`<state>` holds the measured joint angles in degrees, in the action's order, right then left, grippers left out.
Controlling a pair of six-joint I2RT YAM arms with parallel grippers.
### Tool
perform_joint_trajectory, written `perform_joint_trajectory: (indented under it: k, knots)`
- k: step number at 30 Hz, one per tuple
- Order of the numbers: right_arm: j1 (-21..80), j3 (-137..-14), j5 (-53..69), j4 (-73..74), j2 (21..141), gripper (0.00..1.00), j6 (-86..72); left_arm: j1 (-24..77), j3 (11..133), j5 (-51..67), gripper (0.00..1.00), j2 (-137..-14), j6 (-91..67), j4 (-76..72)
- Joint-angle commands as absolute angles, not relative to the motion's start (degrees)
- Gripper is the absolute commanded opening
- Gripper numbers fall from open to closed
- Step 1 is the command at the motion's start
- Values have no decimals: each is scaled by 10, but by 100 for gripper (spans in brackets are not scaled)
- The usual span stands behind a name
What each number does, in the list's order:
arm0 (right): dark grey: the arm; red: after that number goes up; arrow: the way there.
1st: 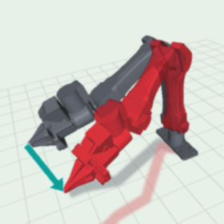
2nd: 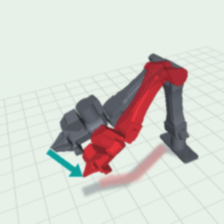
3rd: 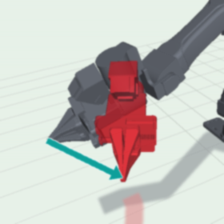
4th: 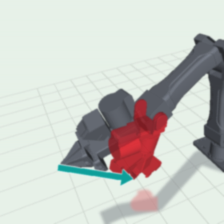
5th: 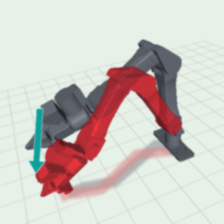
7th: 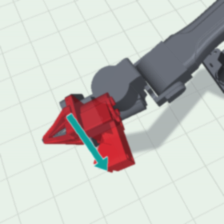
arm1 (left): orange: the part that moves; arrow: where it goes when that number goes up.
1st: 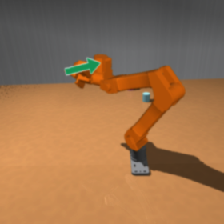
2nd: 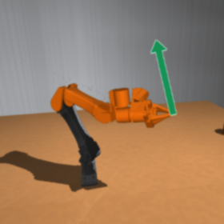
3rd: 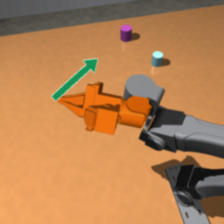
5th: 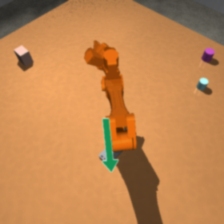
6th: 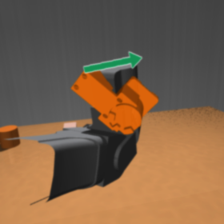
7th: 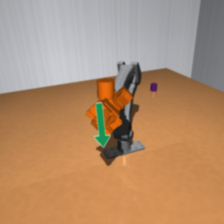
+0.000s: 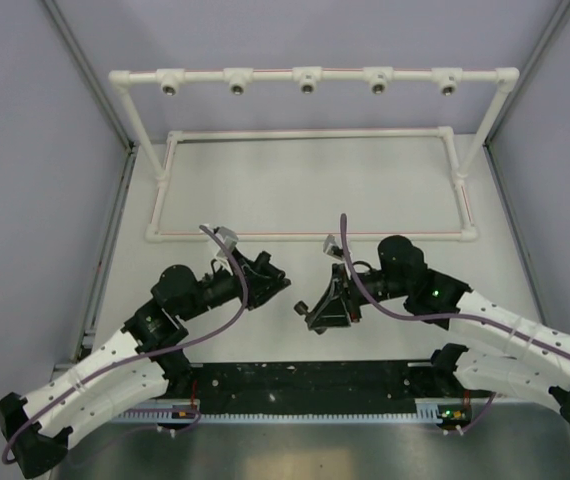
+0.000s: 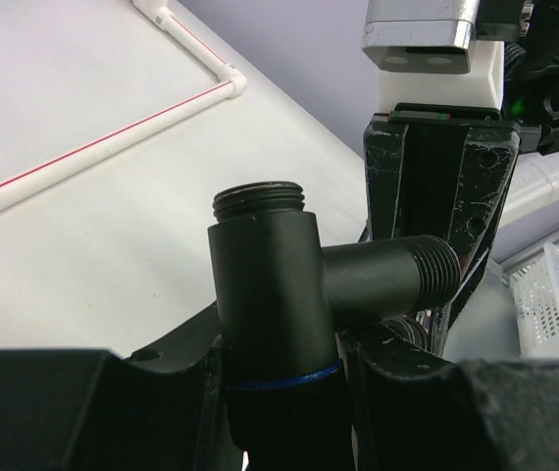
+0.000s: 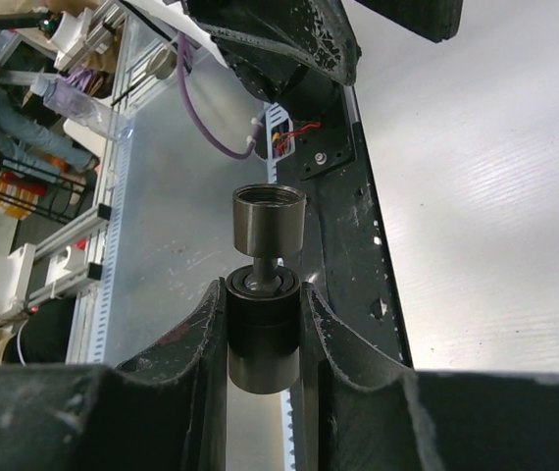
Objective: Install the water faucets
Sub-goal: Place the adaptor at the center of the board.
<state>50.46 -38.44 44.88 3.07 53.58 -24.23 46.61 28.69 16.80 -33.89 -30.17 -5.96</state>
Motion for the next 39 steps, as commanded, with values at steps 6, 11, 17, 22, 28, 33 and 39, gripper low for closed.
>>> perform_joint_trajectory:
  k: [6,11,17,22,28,33,39]
  knots:
    - [505,-442,297,139,618,0,-208,466,306,92,0,-329,-309,-75]
    - [505,-468,181,201,724,0,-158,466,324,67,0,-295,-289,-15]
    - [516,-503,106,195,824,0,-80,466,335,28,0,-229,-267,51]
    - [540,-555,75,228,900,0,51,466,351,10,0,-192,-251,93]
    - [566,-594,2,243,961,0,194,467,359,5,0,-179,-240,115]
    - [566,-620,-43,255,1003,6,255,466,361,6,0,-169,-237,126]
    - [565,-602,-49,234,1009,24,251,466,367,8,0,-152,-228,141]
